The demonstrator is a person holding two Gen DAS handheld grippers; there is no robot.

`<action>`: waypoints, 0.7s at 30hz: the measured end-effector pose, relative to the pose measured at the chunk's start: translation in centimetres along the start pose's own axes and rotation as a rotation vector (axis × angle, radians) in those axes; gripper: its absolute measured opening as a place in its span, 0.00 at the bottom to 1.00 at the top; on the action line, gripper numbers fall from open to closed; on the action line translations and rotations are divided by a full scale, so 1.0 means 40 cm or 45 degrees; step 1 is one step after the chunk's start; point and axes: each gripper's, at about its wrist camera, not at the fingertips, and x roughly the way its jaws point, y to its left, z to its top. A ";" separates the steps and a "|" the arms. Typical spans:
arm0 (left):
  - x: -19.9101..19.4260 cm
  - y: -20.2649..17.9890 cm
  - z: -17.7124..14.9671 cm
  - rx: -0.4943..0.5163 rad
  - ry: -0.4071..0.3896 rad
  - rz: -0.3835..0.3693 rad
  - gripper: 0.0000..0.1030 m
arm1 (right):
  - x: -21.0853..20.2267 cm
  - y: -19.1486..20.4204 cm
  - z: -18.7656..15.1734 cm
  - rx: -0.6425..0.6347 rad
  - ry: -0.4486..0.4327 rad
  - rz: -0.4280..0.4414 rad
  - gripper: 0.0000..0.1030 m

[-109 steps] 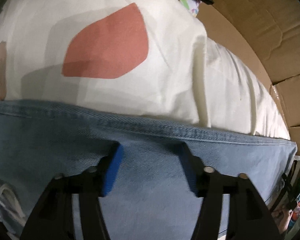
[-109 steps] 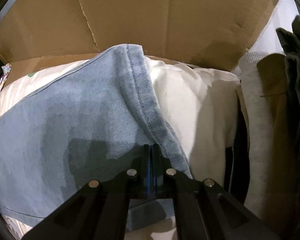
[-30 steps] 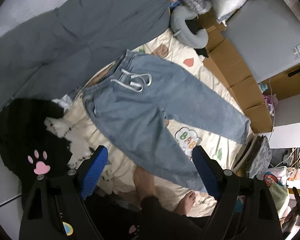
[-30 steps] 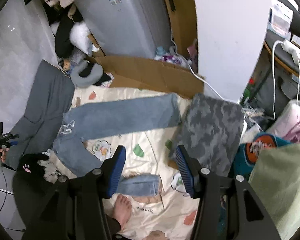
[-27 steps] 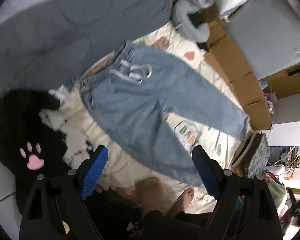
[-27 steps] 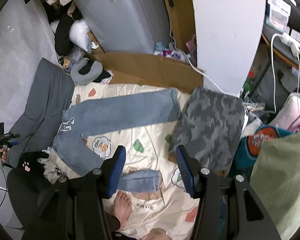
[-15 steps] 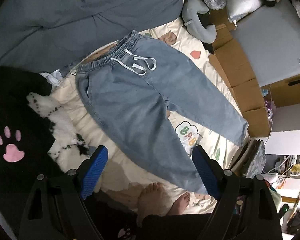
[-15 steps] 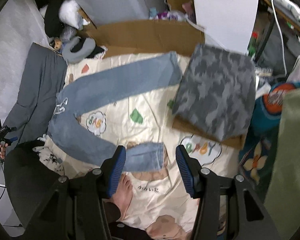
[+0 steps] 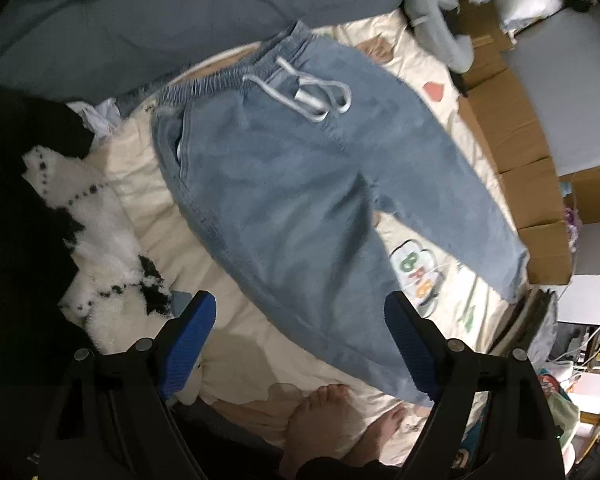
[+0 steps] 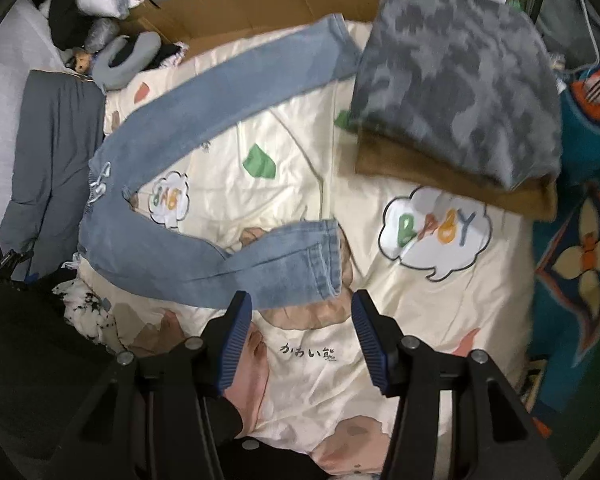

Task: Fold clothes
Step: 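Move the right gripper to the folded leg cuff and grasp it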

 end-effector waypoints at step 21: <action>0.434 0.148 -0.042 -0.044 0.161 0.069 0.83 | 0.429 -0.029 0.030 0.072 0.163 -0.070 0.48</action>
